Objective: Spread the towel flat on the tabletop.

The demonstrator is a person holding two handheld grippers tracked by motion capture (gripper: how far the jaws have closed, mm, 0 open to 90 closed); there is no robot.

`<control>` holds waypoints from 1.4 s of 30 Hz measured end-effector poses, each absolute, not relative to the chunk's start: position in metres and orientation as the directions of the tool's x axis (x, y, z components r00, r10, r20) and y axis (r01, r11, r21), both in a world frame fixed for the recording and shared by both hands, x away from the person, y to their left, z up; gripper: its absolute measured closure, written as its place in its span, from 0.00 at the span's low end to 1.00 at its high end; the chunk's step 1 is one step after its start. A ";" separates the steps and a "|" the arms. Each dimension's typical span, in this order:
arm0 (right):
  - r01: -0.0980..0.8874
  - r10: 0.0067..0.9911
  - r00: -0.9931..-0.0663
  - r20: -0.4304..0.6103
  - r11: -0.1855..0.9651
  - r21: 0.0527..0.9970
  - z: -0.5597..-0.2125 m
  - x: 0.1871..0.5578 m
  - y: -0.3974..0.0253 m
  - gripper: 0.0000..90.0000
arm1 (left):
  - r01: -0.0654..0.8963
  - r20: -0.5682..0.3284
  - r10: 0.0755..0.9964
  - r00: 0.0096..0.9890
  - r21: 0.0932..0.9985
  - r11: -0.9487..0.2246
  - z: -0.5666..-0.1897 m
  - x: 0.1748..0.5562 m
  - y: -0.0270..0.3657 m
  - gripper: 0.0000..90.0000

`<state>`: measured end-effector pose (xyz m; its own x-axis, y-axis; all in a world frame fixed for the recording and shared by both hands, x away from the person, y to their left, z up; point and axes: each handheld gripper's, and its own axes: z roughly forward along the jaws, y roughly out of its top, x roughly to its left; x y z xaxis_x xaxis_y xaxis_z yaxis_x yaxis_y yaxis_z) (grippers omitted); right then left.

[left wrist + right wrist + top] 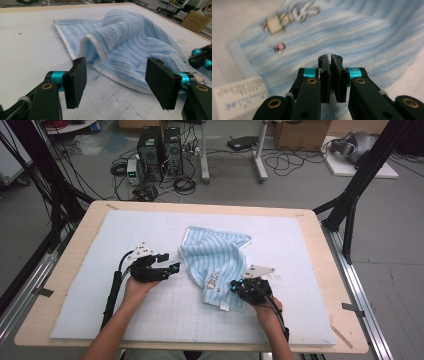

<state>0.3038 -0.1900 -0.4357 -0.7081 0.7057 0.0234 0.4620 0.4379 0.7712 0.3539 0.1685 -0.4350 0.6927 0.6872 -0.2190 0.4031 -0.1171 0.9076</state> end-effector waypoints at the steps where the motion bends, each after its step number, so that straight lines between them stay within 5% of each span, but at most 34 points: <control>1: 0.459 0.722 -0.691 0.024 0.413 0.786 -0.433 0.304 -0.194 0.95 | 0.401 -0.215 0.685 0.696 0.908 -0.122 -0.435 0.354 0.167 0.38; 15: 0.491 0.860 -0.499 -0.106 0.382 0.783 -0.427 0.321 -0.221 0.95 | 0.388 -0.187 0.662 0.726 0.905 -0.171 -0.440 0.351 0.158 0.45; 21: 0.553 0.901 -0.401 -0.164 0.381 0.741 -0.435 0.329 -0.228 0.93 | 0.364 -0.168 0.595 0.786 0.904 -0.225 -0.441 0.345 0.146 0.59; 25: 0.549 0.907 -0.393 -0.151 0.364 0.752 -0.433 0.328 -0.230 0.87 | 0.326 -0.138 0.529 0.837 0.902 -0.282 -0.442 0.340 0.130 0.60; 32: 0.530 0.896 -0.422 -0.140 0.369 0.764 -0.432 0.324 -0.230 0.81 | 0.273 -0.076 0.444 0.893 0.876 -0.398 -0.448 0.331 0.094 0.48; 37: 0.524 0.903 -0.417 -0.106 0.334 0.784 -0.431 0.322 -0.233 0.65 | 0.271 -0.055 0.455 0.889 0.863 -0.427 -0.449 0.332 0.086 0.48; 42: 0.532 0.910 -0.406 -0.086 0.312 0.787 -0.430 0.321 -0.236 0.60 | 0.289 0.022 0.494 0.869 0.789 -0.542 -0.451 0.334 0.071 0.54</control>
